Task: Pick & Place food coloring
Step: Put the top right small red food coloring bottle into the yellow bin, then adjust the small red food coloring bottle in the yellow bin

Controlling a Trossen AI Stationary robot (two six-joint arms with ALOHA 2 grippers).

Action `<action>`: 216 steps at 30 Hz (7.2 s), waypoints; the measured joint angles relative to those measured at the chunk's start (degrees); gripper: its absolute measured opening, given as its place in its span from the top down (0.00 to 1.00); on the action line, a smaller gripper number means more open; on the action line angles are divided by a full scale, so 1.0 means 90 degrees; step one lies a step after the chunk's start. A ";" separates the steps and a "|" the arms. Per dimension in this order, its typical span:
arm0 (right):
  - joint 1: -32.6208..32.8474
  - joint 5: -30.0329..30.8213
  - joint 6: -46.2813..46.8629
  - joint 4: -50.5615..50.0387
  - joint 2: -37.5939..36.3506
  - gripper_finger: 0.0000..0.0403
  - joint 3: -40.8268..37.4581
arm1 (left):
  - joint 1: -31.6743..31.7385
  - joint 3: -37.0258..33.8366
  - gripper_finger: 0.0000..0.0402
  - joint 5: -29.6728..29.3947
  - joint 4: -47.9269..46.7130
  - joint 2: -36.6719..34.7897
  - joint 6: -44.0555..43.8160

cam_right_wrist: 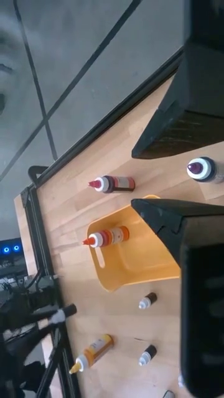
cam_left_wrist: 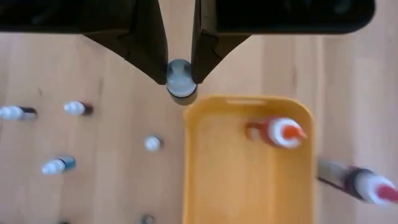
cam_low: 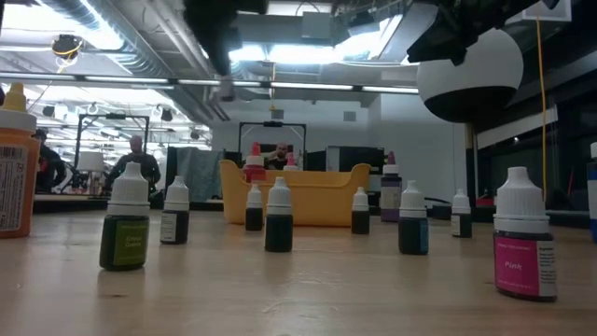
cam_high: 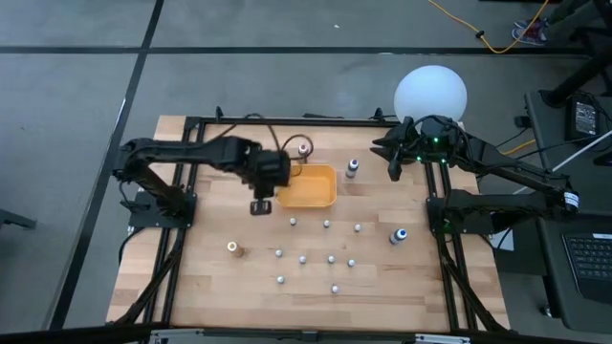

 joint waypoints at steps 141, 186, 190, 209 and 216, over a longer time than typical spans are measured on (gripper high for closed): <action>-0.0004 0.0004 -0.0390 -0.0090 0.0036 0.71 0.0000 | 0.0581 -0.1131 0.52 0.1195 0.2814 0.2095 0.5472; -0.0416 -0.0007 -0.0553 -0.0124 0.0032 0.71 0.0000 | 0.0668 -0.0779 0.52 0.1493 0.2303 0.2254 0.5249; -0.0446 -0.0003 -0.0550 -0.0124 0.0032 0.71 0.0000 | 0.0678 -0.0962 0.52 0.1491 0.2353 0.2252 0.5288; -0.0446 -0.0005 -0.0545 -0.0119 0.0034 0.71 0.0000 | 0.0783 -0.1699 0.65 0.0506 0.2907 0.2293 0.5414; -0.0446 -0.0005 -0.0530 -0.0117 0.0034 0.71 0.0000 | 0.0804 -0.1684 0.89 0.0483 0.2881 0.2293 0.5317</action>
